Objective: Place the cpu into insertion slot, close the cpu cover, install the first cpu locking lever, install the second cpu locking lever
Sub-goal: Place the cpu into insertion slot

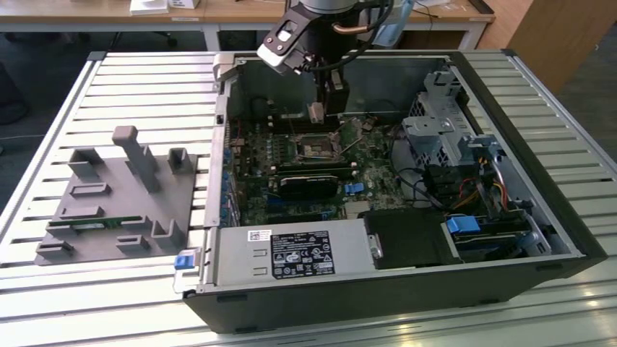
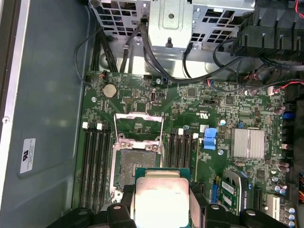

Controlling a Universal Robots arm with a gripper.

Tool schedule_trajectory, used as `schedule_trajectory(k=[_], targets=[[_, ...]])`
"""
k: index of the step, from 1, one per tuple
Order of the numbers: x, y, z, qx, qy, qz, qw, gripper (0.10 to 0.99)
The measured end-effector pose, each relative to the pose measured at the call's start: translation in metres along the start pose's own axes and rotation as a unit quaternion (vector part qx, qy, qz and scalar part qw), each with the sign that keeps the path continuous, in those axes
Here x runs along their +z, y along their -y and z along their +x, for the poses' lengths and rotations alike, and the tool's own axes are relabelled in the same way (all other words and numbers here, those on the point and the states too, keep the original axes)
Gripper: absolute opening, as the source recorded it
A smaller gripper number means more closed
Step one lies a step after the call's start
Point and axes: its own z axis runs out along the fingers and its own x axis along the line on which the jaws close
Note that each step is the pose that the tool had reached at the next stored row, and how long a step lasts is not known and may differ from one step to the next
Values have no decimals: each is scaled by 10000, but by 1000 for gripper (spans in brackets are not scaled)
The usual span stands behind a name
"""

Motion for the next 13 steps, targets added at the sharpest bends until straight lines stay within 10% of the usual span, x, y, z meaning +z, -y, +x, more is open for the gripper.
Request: schedule_trajectory(k=[13], targets=[[25, 15, 0, 65, 6, -1, 10000, 541]])
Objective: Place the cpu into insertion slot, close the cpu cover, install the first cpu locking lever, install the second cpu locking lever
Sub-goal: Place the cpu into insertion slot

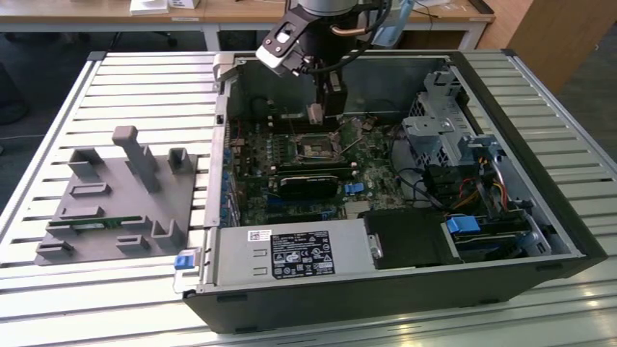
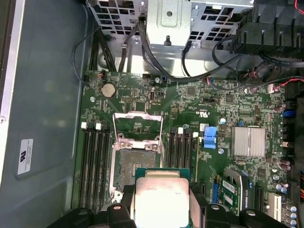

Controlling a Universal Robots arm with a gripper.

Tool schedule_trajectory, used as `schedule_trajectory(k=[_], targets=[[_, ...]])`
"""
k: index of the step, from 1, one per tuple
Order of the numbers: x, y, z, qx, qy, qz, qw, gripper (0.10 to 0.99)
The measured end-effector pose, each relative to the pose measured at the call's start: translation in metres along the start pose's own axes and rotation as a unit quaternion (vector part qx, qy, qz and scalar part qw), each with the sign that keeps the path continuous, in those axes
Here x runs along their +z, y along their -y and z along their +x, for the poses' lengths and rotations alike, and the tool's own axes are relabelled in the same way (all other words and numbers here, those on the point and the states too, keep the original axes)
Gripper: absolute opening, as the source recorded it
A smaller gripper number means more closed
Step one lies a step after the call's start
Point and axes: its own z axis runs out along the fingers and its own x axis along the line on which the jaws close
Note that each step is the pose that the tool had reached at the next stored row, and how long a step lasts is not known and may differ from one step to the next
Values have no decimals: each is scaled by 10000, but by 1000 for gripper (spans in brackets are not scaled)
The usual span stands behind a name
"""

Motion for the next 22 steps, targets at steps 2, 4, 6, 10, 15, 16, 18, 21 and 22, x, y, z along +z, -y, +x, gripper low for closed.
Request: schedule_trajectory(k=[2, 4, 6, 10, 15, 16, 18, 21, 22], targets=[[6, 2, 0, 20, 1, 0, 10000, 541], [12, 3, 0, 40, 3, -1, 10000, 541], [18, 5, 0, 59, 5, -1, 10000, 541], [29, 7, 0, 88, 7, -1, 10000, 541], [42, 10, 0, 124, 10, -1, 9999, 541], [44, 11, 0, 131, 11, -1, 9999, 541], [49, 12, 0, 144, 12, -2, 9999, 541], [56, 13, 0, 163, 14, -1, 9999, 541], [58, 14, 0, 168, 14, -2, 9999, 541]])
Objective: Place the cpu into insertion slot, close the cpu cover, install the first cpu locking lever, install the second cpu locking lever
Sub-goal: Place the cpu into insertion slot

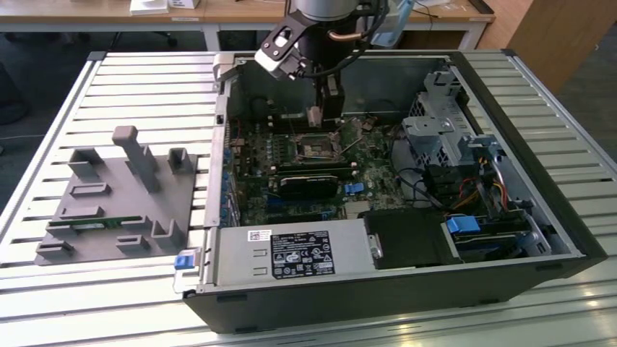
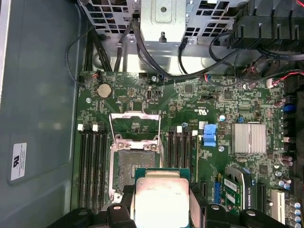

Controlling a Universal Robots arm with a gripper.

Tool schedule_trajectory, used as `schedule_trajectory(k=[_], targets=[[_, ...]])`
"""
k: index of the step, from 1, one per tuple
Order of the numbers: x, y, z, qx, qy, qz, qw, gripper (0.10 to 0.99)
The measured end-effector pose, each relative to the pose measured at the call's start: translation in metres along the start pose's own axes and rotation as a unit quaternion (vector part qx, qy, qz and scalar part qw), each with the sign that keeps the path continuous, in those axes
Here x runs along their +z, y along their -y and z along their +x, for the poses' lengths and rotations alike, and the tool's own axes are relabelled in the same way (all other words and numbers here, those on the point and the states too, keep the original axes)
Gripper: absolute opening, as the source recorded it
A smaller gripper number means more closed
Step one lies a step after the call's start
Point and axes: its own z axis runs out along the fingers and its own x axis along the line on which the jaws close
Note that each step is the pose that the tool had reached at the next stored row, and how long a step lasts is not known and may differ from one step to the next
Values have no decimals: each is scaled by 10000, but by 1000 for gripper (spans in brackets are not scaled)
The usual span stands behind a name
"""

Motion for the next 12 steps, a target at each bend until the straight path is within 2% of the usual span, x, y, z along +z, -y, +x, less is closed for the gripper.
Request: schedule_trajectory(k=[12], targets=[[25, 4, 0, 45, 4, -1, 10000, 541]])
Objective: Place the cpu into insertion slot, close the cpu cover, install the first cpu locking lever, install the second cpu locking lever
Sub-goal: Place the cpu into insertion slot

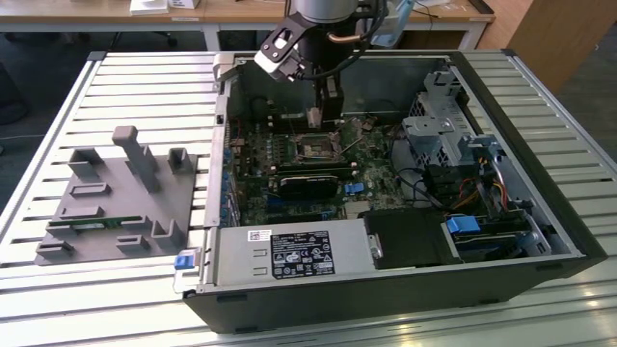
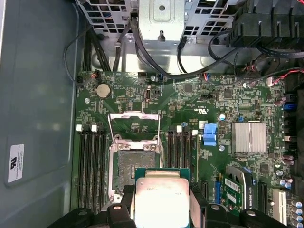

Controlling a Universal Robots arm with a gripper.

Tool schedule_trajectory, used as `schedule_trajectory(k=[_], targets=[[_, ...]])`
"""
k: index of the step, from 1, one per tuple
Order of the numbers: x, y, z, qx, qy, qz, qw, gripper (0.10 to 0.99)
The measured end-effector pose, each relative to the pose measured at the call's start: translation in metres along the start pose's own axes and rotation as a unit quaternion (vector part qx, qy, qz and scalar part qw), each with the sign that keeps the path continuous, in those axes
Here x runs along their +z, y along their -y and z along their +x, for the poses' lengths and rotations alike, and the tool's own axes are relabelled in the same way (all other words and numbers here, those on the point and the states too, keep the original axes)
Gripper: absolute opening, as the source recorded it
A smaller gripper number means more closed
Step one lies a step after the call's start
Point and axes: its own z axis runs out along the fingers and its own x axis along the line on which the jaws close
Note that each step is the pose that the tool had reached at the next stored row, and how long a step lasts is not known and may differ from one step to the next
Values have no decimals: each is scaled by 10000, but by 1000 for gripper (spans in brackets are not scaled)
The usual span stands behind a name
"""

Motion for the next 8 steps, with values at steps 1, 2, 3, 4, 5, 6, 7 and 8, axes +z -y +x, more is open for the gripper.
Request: schedule_trajectory(k=[1, 2, 3, 4, 5, 6, 7, 8], targets=[[2, 0, 0, 2, 0, 0, 10000, 541], [4, 1, 0, 4, 1, 0, 10000, 541], [6, 1, 0, 5, 1, 0, 10000, 541], [8, 1, 0, 6, 1, 0, 10000, 541], [11, 1, 0, 7, 0, 0, 10000, 541], [13, 1, 0, 7, 1, 0, 10000, 541], [16, 1, 0, 7, 1, 0, 10000, 541], [17, 2, 0, 8, 1, 0, 10000, 541]])
